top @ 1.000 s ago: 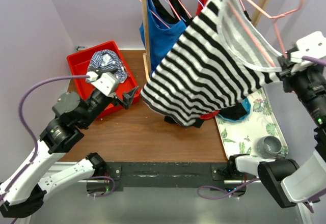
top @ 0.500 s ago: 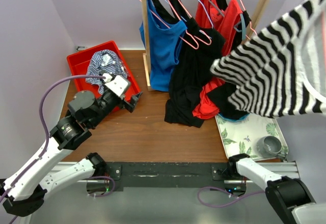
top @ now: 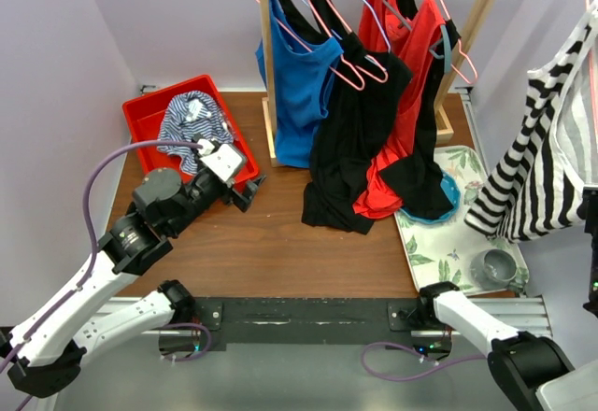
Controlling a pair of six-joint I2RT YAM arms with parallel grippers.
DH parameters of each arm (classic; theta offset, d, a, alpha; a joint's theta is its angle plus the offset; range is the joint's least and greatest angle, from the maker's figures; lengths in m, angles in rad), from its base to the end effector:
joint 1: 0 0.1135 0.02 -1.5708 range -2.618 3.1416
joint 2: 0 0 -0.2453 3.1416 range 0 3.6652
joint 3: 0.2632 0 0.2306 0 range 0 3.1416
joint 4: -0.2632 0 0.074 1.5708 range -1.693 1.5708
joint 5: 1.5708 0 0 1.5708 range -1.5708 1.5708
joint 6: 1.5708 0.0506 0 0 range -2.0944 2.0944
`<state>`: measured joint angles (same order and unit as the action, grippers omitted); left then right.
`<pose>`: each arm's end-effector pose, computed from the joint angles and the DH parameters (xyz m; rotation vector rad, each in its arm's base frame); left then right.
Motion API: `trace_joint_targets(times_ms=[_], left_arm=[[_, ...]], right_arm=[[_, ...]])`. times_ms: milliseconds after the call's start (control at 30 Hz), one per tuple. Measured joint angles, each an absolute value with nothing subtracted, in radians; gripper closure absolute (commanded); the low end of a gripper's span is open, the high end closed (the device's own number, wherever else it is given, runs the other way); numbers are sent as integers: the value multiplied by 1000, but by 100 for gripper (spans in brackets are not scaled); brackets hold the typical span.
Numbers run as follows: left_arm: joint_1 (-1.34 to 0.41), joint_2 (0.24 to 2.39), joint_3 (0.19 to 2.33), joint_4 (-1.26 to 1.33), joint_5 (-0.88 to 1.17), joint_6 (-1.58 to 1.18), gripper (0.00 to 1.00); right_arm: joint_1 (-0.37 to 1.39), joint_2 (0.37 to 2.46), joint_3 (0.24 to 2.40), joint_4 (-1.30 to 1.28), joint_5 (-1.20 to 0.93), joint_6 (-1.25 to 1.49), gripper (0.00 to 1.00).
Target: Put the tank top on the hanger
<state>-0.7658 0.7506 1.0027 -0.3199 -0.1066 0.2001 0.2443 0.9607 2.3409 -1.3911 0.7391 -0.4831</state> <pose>0.1229 -0.1107 0.3860 0.6923 1.4971 -0.3452 -0.0169 -0.0393 0.5433 0.0036 1.6321 -0.7657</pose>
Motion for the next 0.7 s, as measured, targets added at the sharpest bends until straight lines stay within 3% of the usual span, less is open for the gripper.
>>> trace_joint_targets(times_ms=[367,700], left_arm=[[-766,739,957,-307,-62,177,0],[-766,686,913,-297,-54,171,0]], right_arm=[[353,1140,2383,-1354,780,-507,100],[339,1256,2411,-1324,793,-521,100]])
